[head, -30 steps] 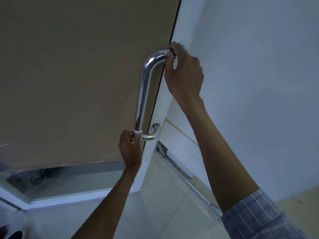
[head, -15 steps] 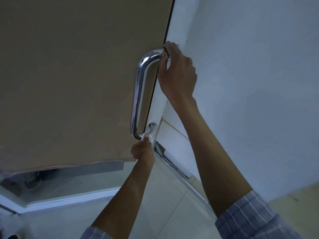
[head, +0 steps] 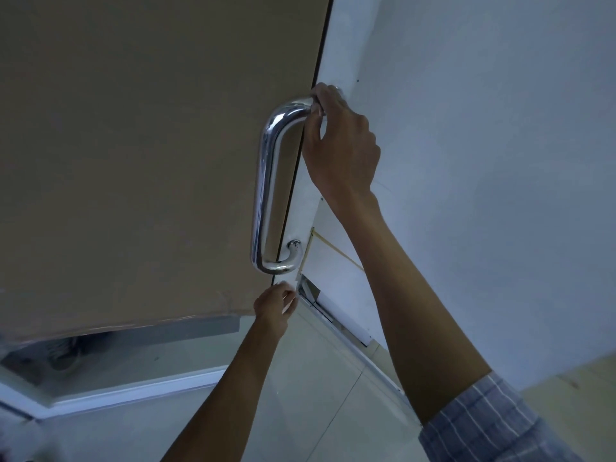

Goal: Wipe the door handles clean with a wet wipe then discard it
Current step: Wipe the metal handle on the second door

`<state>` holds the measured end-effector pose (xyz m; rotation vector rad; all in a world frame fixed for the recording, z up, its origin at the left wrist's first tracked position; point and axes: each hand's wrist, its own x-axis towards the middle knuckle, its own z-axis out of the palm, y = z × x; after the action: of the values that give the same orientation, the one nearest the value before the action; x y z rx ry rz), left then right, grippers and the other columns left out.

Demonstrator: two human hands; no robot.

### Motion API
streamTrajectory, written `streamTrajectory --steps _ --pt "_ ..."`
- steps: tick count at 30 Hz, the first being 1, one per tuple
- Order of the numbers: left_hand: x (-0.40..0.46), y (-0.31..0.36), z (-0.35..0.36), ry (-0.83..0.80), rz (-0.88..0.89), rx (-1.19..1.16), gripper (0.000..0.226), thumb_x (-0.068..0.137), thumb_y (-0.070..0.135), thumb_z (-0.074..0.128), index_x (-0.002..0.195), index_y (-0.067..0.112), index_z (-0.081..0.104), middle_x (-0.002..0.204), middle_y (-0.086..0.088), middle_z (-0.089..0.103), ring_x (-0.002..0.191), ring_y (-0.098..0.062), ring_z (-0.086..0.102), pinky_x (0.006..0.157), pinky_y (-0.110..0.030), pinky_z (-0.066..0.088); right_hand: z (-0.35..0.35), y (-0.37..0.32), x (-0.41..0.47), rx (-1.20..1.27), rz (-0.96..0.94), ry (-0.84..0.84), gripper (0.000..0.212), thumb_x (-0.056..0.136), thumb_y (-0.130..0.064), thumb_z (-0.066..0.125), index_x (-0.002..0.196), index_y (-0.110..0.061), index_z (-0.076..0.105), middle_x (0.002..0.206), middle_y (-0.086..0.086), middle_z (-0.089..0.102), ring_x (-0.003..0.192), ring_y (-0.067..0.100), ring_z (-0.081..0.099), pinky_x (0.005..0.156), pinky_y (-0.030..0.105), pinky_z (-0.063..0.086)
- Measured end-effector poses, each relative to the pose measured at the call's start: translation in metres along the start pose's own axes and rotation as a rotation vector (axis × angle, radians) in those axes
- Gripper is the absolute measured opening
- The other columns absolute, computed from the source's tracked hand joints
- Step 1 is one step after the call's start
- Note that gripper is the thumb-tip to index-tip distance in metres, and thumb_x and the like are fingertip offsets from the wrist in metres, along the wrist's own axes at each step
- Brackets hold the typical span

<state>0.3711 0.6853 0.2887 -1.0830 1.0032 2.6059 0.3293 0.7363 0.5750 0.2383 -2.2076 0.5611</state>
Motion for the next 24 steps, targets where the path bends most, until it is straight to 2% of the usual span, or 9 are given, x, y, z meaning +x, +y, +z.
streamTrajectory --steps 2,4,7,11,14,16,20,22,24 --pt "0.001 0.001 -0.024 0.008 -0.049 -0.046 0.015 0.093 0.0 0.062 0.082 0.009 0.06 0.085 -0.009 0.064 0.086 -0.019 0.066 0.086 -0.036 0.055 -0.002 0.0 -0.002 0.007 0.001 -0.008 0.033 0.109 -0.032 0.04 0.132 -0.031 0.064 0.133 -0.013 0.066 0.073 0.005 0.051 0.056 0.012 0.018" --pt "0.001 0.008 -0.043 0.033 -0.054 -0.099 0.019 0.098 0.006 0.056 0.08 0.011 0.055 0.083 -0.008 0.059 0.084 -0.018 0.062 0.087 -0.037 0.054 -0.004 -0.001 -0.004 0.016 -0.008 -0.012 0.034 0.109 -0.032 0.039 0.134 -0.03 0.063 0.135 -0.012 0.066 0.077 0.009 0.058 0.057 0.017 0.026" --pt "0.001 0.026 -0.055 0.086 0.062 -0.107 0.024 0.1 0.01 0.051 0.076 0.011 0.05 0.079 -0.01 0.049 0.072 -0.02 0.054 0.075 -0.034 0.056 -0.008 -0.002 -0.007 0.022 -0.02 -0.007 0.035 0.109 -0.031 0.039 0.135 -0.029 0.062 0.135 -0.014 0.066 0.088 0.015 0.068 0.067 0.026 0.036" --pt "-0.006 0.055 -0.058 0.104 0.185 -0.168 0.018 0.103 0.014 0.052 0.086 0.012 0.057 0.087 -0.009 0.055 0.085 -0.022 0.057 0.078 -0.037 0.056 -0.011 -0.003 -0.01 0.024 -0.025 0.006 0.036 0.108 -0.031 0.038 0.135 -0.029 0.062 0.137 -0.016 0.065 0.091 0.017 0.07 0.069 0.027 0.039" --pt "-0.008 0.07 -0.056 0.073 0.223 -0.142 0.016 0.102 0.012 0.049 0.09 0.01 0.059 0.088 -0.011 0.059 0.084 -0.024 0.061 0.076 -0.038 0.057 -0.011 -0.003 -0.012 0.034 -0.028 0.006 0.035 0.108 -0.031 0.039 0.135 -0.029 0.062 0.137 -0.017 0.064 0.092 0.018 0.07 0.071 0.027 0.039" --pt "-0.012 0.077 -0.053 0.042 0.225 -0.12 0.014 0.1 0.013 0.049 0.092 0.01 0.059 0.089 -0.012 0.06 0.084 -0.025 0.062 0.081 -0.04 0.058 -0.012 -0.003 -0.012 0.04 -0.029 0.013 0.034 0.108 -0.031 0.04 0.134 -0.029 0.062 0.137 -0.017 0.064 0.091 0.018 0.069 0.071 0.027 0.039" --pt "-0.017 0.086 -0.046 -0.038 0.238 -0.055 0.01 0.101 0.022 0.059 0.096 0.014 0.063 0.1 -0.011 0.064 0.097 -0.025 0.062 0.094 -0.041 0.056 -0.012 -0.003 -0.013 0.048 -0.032 0.017 0.034 0.108 -0.03 0.04 0.133 -0.029 0.062 0.138 -0.016 0.064 0.091 0.018 0.069 0.071 0.028 0.039" --pt "-0.019 0.085 -0.04 -0.016 0.288 0.015 0.004 0.099 0.012 0.067 0.101 0.008 0.067 0.106 -0.014 0.067 0.1 -0.025 0.064 0.093 -0.037 0.057 -0.013 -0.003 -0.013 0.051 -0.039 0.026 0.032 0.109 -0.029 0.041 0.132 -0.029 0.063 0.137 -0.015 0.065 0.09 0.018 0.069 0.07 0.028 0.038" --pt "-0.02 0.083 -0.037 0.026 0.367 0.109 0.009 0.096 -0.001 0.067 0.104 0.002 0.068 0.104 -0.014 0.068 0.097 -0.023 0.064 0.085 -0.03 0.058 -0.013 -0.003 -0.013 0.051 -0.041 0.031 0.031 0.109 -0.029 0.042 0.131 -0.029 0.063 0.135 -0.014 0.066 0.088 0.017 0.069 0.069 0.027 0.037"
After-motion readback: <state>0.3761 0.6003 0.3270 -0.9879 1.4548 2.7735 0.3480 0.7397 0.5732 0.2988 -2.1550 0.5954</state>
